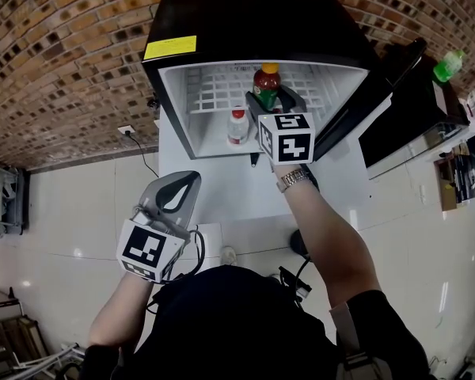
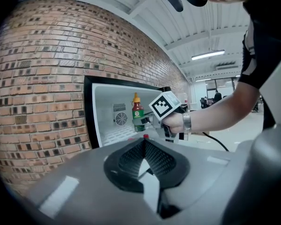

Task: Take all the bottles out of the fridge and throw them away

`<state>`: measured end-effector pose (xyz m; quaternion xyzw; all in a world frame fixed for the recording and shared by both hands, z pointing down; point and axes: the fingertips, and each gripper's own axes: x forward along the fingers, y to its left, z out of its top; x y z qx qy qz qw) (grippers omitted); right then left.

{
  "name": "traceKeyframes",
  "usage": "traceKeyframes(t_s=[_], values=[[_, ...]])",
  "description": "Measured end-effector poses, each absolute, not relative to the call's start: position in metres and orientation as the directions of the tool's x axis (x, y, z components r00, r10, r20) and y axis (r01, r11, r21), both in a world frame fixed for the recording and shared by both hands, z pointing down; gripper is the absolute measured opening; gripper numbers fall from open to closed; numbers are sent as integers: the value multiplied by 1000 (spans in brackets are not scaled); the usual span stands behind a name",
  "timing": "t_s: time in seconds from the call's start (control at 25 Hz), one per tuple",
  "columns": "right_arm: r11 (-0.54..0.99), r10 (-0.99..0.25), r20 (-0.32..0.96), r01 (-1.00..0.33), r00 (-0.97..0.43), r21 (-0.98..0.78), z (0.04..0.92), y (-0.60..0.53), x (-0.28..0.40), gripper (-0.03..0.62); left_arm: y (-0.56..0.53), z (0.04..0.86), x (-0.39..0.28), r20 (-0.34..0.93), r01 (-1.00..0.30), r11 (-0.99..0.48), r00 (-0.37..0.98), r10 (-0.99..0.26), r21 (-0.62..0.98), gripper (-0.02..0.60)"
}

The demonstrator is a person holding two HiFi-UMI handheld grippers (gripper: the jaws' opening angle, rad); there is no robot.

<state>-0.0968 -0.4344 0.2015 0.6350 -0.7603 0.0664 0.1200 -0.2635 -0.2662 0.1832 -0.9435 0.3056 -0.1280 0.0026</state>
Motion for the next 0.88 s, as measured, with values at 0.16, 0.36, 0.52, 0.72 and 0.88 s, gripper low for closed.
traceKeyframes(t_s=[0.16, 0.36, 0.52, 0.72, 0.88], values=[[202, -952, 245, -978, -183, 54, 197, -408, -96, 268, -254, 188, -250, 248, -530, -839, 802, -544, -127, 3], [222, -951, 234, -973, -204, 55, 190, -357, -86, 269, -229, 188, -220, 253, -488, -864, 826, -504, -126, 3], [229, -948, 239, -972, -210, 52, 194, -307, -67, 269, -202, 188, -185, 251, -458, -882, 846, -470, -109, 3], [226, -938, 280, -973, -205, 47, 215, -238, -36, 269, -162, 201, -138, 267, -396, -911, 871, -411, -111, 3], [208, -923, 337, -977, -184, 37, 245, -180, -4, 269, -126, 214, -93, 275, -359, -930, 889, -366, -77, 3]])
